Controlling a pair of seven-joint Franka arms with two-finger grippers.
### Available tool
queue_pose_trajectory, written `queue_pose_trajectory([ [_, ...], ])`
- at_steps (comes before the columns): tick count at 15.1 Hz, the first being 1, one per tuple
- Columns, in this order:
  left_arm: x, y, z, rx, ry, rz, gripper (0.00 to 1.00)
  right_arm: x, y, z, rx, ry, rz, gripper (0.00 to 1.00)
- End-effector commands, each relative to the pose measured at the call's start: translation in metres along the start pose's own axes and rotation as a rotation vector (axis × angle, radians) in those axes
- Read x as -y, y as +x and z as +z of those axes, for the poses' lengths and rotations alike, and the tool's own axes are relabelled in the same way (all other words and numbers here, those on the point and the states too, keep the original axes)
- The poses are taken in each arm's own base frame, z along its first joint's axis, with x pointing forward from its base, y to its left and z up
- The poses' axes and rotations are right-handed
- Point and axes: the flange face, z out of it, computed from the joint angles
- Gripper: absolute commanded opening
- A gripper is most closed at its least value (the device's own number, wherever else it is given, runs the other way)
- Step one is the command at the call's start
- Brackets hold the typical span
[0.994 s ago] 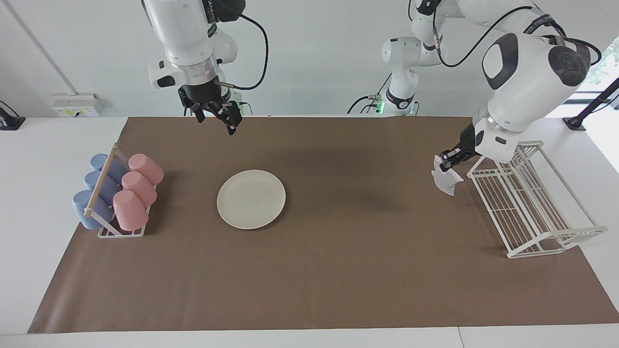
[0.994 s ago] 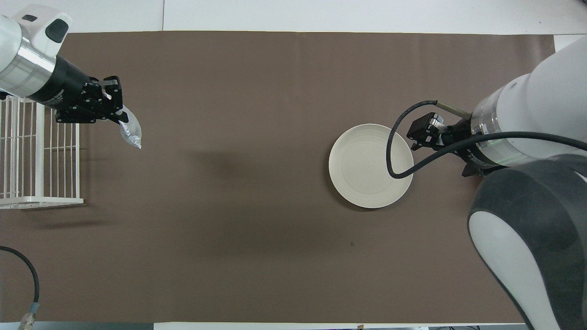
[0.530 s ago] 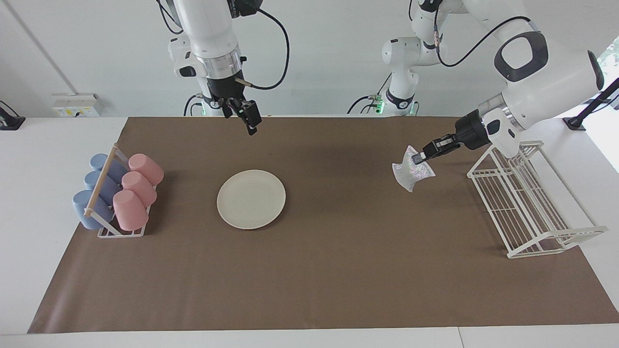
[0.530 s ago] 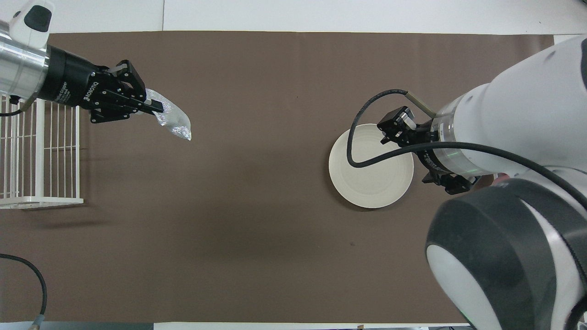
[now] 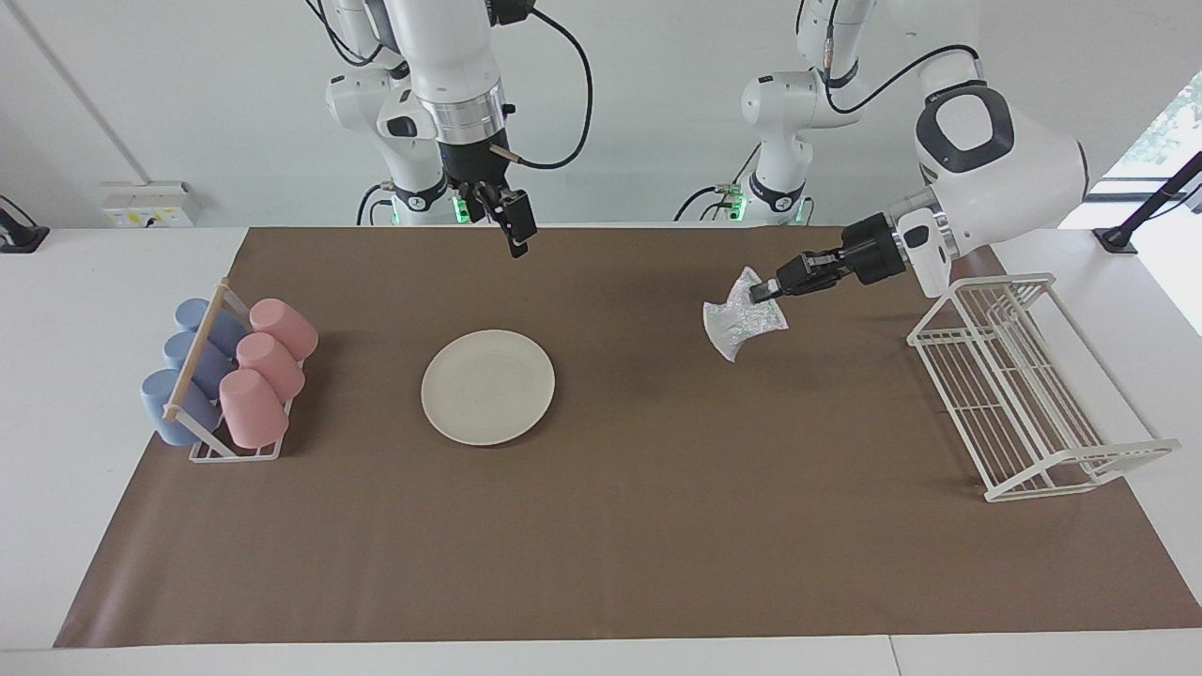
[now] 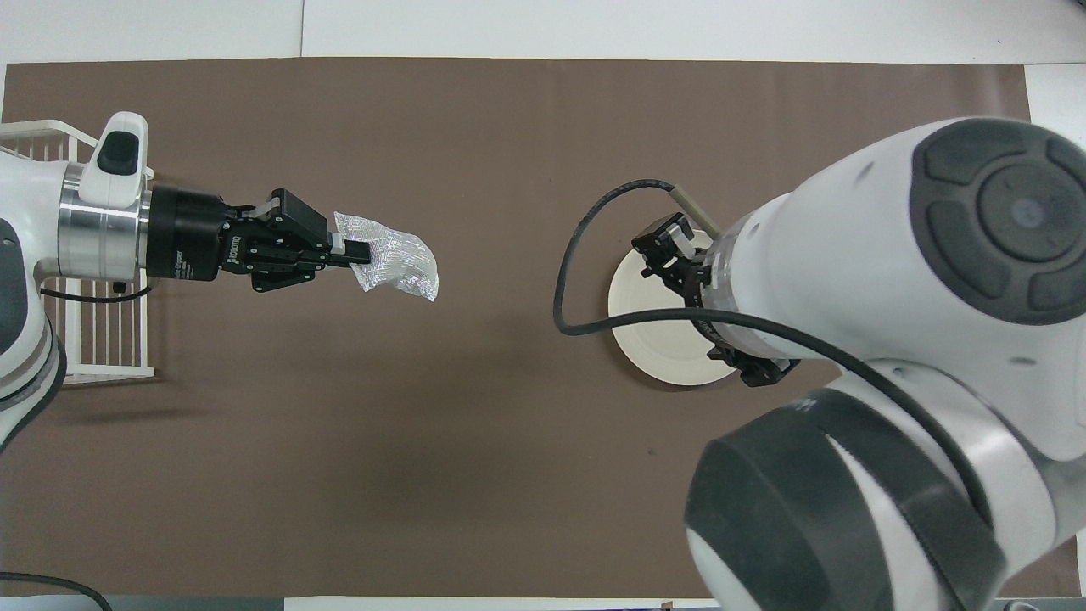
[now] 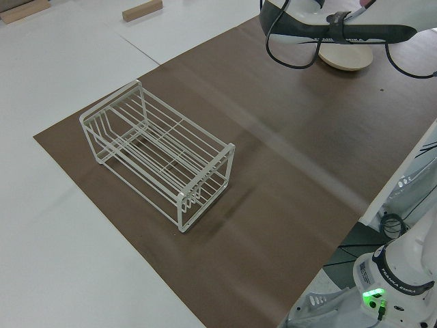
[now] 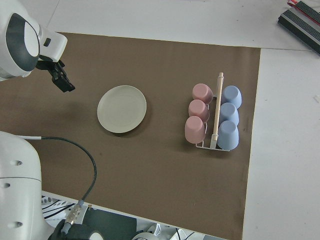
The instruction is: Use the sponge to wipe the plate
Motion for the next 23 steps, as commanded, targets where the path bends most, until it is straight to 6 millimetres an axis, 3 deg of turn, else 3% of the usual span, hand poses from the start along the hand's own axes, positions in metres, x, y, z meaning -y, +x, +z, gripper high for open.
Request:
queue_pose_trajectory([
  [1,0.021,-0.033,0.017,-0.034,-0.082,0.054,0.0,0.031,-0.014,0.016,0.004,-0.006,0.078,1.0],
  [2,0.025,-0.039,0.024,-0.034,-0.094,0.071,0.0,0.047,-0.019,0.025,0.017,-0.006,0.104,1.0],
  [5,0.046,-0.057,0.038,-0.02,-0.143,0.152,0.0,0.084,-0.058,0.042,0.01,0.003,0.155,1.0],
  [8,0.07,-0.07,0.055,-0.012,-0.195,0.23,0.0,0.097,-0.118,0.051,-0.013,0.022,0.155,1.0],
  [10,0.079,-0.073,0.063,-0.009,-0.247,0.291,0.0,0.094,-0.143,0.058,-0.019,0.011,0.15,1.0],
  [13,0.086,-0.077,0.072,-0.003,-0.282,0.319,0.0,0.095,-0.143,0.07,0.0,0.025,0.155,1.0],
  [20,0.089,-0.077,0.073,-0.002,-0.298,0.36,0.0,0.078,-0.137,0.101,0.093,0.06,0.204,1.0],
  [23,0.091,-0.077,0.071,0.007,-0.311,0.373,0.0,0.075,-0.136,0.103,0.089,0.048,0.206,1.0],
])
